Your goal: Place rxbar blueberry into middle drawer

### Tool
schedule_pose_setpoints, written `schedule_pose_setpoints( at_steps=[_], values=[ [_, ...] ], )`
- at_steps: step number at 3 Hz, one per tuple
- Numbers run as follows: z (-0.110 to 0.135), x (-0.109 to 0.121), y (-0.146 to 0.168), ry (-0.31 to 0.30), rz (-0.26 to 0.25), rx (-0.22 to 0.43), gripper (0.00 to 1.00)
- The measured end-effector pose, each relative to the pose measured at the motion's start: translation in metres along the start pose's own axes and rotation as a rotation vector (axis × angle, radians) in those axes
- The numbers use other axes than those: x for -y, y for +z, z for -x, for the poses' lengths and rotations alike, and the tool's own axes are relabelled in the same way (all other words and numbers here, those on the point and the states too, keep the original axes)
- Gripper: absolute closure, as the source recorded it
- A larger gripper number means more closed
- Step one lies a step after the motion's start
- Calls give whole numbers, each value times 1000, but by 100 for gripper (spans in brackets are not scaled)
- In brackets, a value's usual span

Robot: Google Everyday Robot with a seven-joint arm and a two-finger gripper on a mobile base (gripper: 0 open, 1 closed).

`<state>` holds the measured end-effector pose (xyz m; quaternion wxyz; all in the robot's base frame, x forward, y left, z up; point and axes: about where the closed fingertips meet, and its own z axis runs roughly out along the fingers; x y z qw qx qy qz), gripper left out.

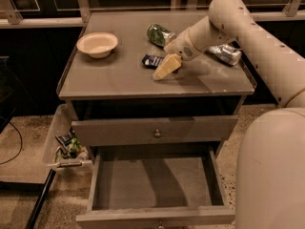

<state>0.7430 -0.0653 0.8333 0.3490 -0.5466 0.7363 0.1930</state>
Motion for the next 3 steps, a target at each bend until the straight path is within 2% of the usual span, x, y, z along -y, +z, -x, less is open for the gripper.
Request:
schedule_pose_setpoints(
  at_steps=[3],
  values=[
    [0, 0, 0, 0, 0, 0, 87]
  ],
)
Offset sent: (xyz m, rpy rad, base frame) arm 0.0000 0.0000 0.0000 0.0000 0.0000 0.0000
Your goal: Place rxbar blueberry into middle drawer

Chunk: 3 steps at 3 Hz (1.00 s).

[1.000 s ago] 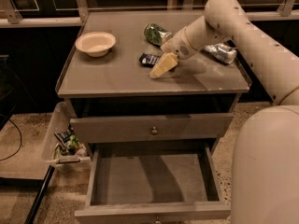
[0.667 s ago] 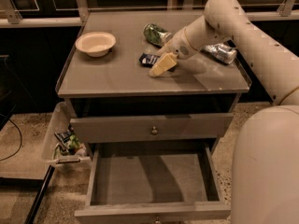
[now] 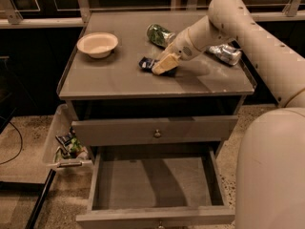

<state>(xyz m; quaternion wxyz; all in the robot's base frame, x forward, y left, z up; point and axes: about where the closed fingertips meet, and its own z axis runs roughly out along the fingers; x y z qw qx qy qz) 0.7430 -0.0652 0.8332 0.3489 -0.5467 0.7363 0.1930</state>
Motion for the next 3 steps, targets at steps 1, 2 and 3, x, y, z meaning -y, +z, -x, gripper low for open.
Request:
schedule_pose_setpoints(
  at_steps=[1, 2, 3],
  values=[
    [0, 0, 0, 0, 0, 0, 100],
    [0, 0, 0, 0, 0, 0, 100],
    [5, -10, 2, -20, 19, 6, 100]
  ],
)
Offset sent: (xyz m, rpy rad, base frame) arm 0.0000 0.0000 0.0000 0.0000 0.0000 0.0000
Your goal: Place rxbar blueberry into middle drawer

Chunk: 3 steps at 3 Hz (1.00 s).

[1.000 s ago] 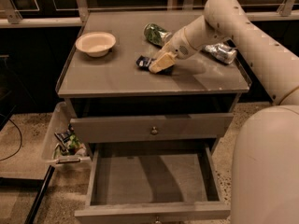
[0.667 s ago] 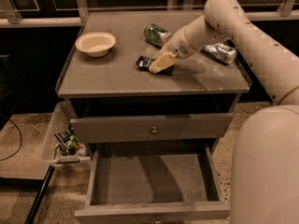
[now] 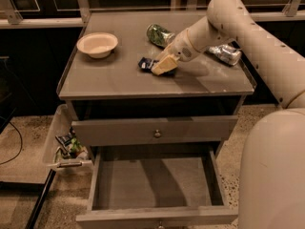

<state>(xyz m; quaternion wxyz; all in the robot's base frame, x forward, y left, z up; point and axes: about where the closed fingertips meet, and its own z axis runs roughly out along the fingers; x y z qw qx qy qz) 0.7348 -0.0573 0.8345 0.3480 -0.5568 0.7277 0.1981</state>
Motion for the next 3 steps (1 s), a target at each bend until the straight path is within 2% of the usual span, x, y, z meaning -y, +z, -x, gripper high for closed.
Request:
schedule_pose_setpoints(
  at_steps=[1, 2, 3],
  values=[
    [2, -2, -2, -7, -1, 3, 100],
    [-6, -21, -27, -26, -20, 6, 100],
    [-24, -61, -81, -55, -79, 27, 100]
  ],
)
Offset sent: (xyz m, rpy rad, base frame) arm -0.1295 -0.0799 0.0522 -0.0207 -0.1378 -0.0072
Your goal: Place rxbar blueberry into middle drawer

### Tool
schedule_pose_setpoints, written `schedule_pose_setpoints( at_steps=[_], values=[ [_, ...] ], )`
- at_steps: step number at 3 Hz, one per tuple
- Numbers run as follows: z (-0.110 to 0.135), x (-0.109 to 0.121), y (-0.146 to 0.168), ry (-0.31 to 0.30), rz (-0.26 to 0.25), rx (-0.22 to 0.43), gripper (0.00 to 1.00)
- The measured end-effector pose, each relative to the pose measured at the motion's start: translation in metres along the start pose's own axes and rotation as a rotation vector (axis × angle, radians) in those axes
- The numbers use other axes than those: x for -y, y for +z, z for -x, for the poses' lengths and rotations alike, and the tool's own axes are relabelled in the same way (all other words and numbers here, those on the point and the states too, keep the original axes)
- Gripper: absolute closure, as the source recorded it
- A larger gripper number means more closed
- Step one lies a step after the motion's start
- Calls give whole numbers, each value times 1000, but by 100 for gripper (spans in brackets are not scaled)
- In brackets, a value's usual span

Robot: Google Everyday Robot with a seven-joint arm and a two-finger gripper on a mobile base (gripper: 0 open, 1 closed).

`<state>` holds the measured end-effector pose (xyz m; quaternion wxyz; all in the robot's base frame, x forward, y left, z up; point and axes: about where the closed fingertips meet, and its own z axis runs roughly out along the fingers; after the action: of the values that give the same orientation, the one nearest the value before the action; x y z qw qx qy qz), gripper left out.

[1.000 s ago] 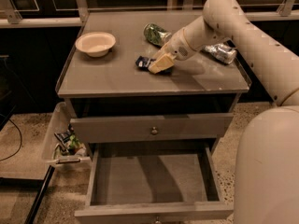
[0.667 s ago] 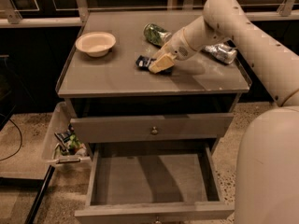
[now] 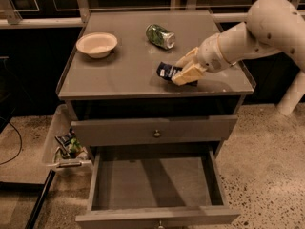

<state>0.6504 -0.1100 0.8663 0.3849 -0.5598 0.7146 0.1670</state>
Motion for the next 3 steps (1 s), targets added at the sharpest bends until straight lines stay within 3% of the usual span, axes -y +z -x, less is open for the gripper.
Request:
schedule_pose_setpoints(
  at_steps=[1, 2, 3],
  values=[
    [-19, -37, -37, -1, -46, 16, 100],
    [-55, -80, -62, 32, -115, 13, 100],
    [-105, -124, -51, 122, -122, -2, 100]
  ],
)
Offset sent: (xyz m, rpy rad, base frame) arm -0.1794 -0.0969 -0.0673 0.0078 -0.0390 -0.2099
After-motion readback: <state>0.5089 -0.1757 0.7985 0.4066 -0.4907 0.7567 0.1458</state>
